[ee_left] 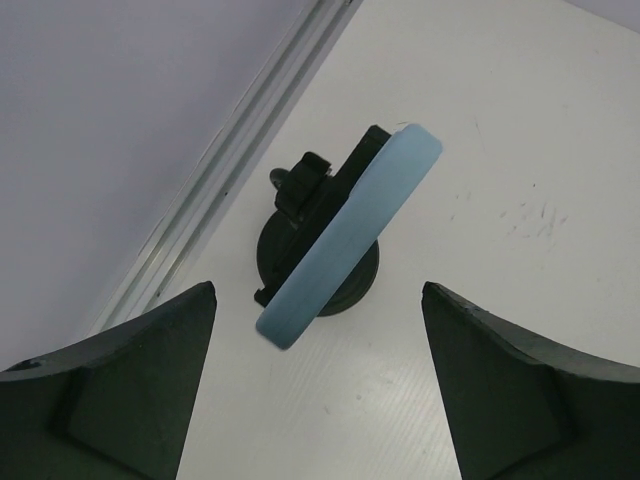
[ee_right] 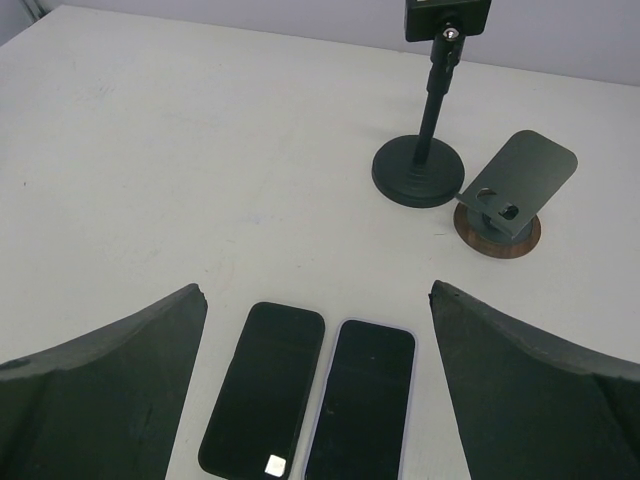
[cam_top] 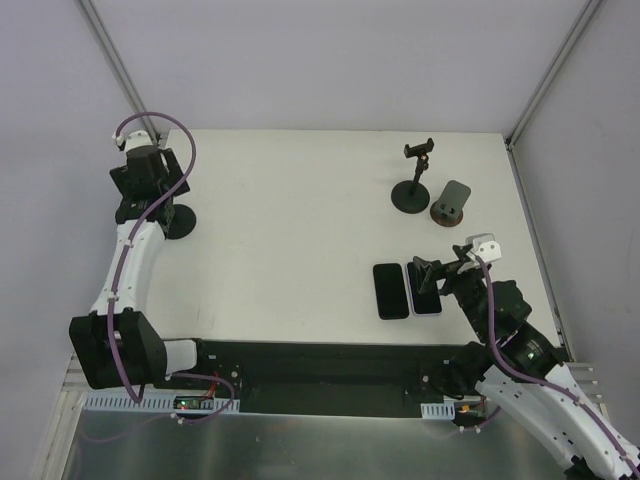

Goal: Remove the phone from the phone stand

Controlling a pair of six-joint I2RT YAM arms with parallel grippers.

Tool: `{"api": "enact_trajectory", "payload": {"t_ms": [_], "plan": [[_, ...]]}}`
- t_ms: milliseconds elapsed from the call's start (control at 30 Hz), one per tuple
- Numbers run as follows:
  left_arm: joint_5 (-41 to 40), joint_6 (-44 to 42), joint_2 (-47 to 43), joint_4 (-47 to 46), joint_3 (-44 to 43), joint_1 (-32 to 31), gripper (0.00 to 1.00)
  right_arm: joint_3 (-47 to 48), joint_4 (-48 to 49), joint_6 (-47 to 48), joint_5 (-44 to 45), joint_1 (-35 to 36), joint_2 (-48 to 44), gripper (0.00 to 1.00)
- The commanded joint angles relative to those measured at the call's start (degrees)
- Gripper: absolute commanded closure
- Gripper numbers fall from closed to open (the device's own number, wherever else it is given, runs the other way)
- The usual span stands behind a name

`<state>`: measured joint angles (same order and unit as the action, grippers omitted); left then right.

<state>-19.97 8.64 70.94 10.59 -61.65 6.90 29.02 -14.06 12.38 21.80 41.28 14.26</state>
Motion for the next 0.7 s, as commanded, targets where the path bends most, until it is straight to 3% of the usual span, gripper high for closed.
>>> {"api": "enact_trajectory", "payload": {"t_ms": [0, 300, 600, 667], "plan": [[3.0, -4.8, 2.9, -4.9, -4.4, 0.8, 0.22, 0.2, 1.3, 0.9, 0.3, 0.1, 0.7, 0.04], [5.2, -6.2, 8.1, -5.1, -6.8, 0.7, 0.47, 0.3, 1.6, 1.4, 0.5, 0.1, 2.0, 0.04], [13.0, -5.3, 2.0, -5.1, -4.4, 0.0, 0.94, 0.0, 2.5, 1.3, -0.5, 0.2, 3.0, 0.04], [12.8, -5.4, 0.0, -4.9, -3.7, -1.9, 1.00, -0.1, 2.8, 1.3, -0.8, 0.2, 3.0, 0.04]]}}
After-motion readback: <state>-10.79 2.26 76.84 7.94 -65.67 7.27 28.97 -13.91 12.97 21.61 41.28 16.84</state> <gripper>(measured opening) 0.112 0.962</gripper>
